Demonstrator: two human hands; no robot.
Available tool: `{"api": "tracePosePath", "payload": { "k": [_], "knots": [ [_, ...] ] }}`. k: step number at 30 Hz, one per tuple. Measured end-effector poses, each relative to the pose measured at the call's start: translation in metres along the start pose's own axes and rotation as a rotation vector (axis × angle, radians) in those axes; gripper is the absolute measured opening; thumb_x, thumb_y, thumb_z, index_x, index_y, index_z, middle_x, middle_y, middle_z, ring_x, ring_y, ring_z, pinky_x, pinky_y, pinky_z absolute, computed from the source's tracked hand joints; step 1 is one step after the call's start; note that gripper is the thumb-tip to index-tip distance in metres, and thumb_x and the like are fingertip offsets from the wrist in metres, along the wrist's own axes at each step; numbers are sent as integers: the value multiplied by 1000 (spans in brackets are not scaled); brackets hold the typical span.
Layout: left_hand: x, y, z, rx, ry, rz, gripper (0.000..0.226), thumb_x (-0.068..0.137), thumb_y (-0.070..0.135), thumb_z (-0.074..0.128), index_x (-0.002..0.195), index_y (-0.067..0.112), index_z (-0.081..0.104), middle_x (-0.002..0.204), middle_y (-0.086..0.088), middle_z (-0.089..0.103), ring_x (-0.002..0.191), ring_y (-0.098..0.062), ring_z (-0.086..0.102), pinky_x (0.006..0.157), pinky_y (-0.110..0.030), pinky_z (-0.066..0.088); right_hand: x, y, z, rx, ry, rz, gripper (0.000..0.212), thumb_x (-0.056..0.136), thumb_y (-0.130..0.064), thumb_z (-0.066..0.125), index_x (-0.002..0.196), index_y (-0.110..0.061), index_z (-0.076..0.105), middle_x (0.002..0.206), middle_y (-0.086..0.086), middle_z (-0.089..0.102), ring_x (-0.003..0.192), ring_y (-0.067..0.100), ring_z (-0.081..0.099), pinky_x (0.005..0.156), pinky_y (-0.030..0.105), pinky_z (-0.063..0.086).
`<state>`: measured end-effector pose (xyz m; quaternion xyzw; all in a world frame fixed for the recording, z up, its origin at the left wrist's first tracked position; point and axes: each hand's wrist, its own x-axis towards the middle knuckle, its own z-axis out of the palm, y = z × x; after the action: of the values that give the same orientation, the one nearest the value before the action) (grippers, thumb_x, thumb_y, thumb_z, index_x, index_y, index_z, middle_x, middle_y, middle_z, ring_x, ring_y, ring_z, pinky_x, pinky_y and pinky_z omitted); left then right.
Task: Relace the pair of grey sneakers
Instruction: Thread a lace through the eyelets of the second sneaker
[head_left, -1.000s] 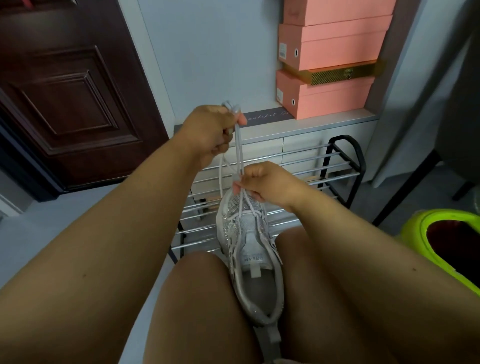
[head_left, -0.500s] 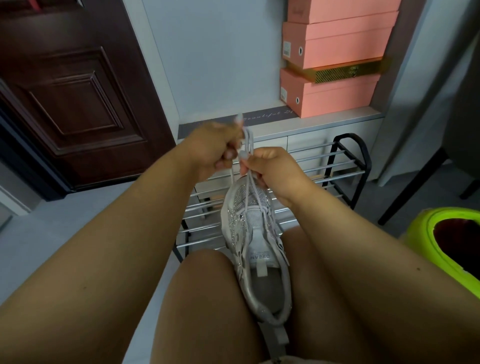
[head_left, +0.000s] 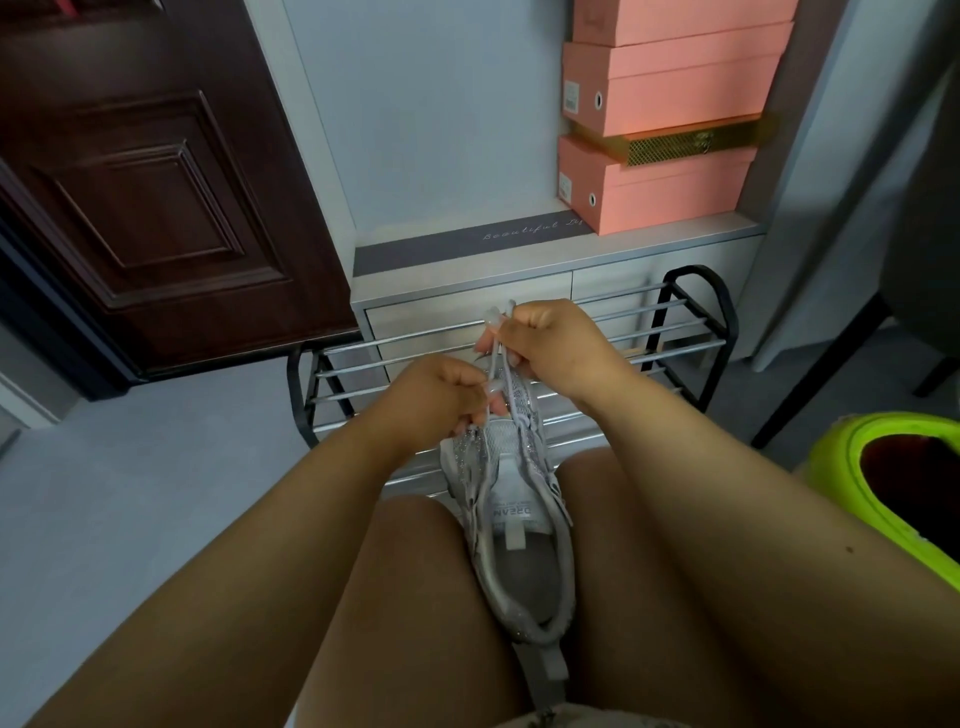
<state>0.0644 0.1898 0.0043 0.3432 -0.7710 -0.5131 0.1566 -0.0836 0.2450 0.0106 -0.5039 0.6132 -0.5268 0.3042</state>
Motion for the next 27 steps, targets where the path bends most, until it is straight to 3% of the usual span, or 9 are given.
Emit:
{"api": "tracePosePath", "payload": {
  "k": [6, 9, 11, 14, 17, 20, 24, 27],
  "knots": [
    [-3, 9, 4, -30, 59, 47, 27, 89, 11, 62, 64, 14, 71, 48, 3, 55, 43, -1, 46, 46, -10, 39, -2, -1, 0, -5, -8, -29, 29, 93, -32, 55, 73, -21, 72, 60, 10, 48, 56, 16, 44, 58, 24, 38],
    [-7, 13, 6, -44, 81, 97, 27, 89, 8, 62, 64, 11, 71, 52, -5, 55, 44, -2, 47, 46, -10, 39, -1, -2, 2, 29, 7, -4, 28, 93, -31, 55, 74, -20, 72, 47, -14, 54, 49, -7, 47, 58, 17, 37],
    [-10, 16, 7, -59, 104, 124, 26, 89, 9, 61, 65, 10, 71, 52, -6, 54, 43, 0, 47, 46, -9, 38, -3, -2, 1, 78, -1, 10, 28, 93, -32, 56, 74, -19, 72, 51, -10, 58, 49, 0, 47, 56, 18, 38],
    [-13, 21, 4, -1, 109, 164, 24, 90, 12, 62, 68, 11, 72, 53, -4, 54, 45, -4, 44, 48, -11, 37, -8, -5, 0, 156, -47, 11, 29, 92, -31, 57, 78, -10, 72, 63, 13, 58, 54, 17, 45, 55, 21, 39],
    [-12, 28, 1, -11, 151, 205, 25, 89, 15, 62, 67, 17, 72, 59, -6, 58, 54, -12, 46, 50, -16, 38, -10, -8, -1, 242, -61, 5, 33, 94, -27, 54, 85, 1, 68, 53, 8, 58, 46, 14, 45, 46, 18, 38],
    [-11, 33, 5, 41, 128, 221, 26, 89, 14, 63, 65, 18, 71, 48, 10, 56, 45, -4, 43, 46, -12, 36, -14, -11, -2, 254, -63, -9, 33, 95, -26, 53, 70, -9, 66, 46, 6, 56, 43, 14, 47, 45, 17, 38],
    [-13, 28, 5, 13, 156, 151, 24, 90, 14, 62, 68, 17, 72, 50, 4, 53, 41, -1, 41, 44, -13, 36, -19, -14, -4, 192, -16, 36, 29, 94, -27, 54, 74, -12, 69, 59, 15, 55, 44, 13, 42, 47, 19, 35],
    [-16, 27, 3, -78, 199, 136, 23, 90, 14, 61, 70, 14, 72, 52, 4, 53, 41, -1, 42, 43, -12, 36, -18, -19, -8, 81, 64, 16, 32, 94, -29, 54, 73, -11, 69, 51, 0, 43, 41, 6, 32, 47, 20, 30]
  ]
}}
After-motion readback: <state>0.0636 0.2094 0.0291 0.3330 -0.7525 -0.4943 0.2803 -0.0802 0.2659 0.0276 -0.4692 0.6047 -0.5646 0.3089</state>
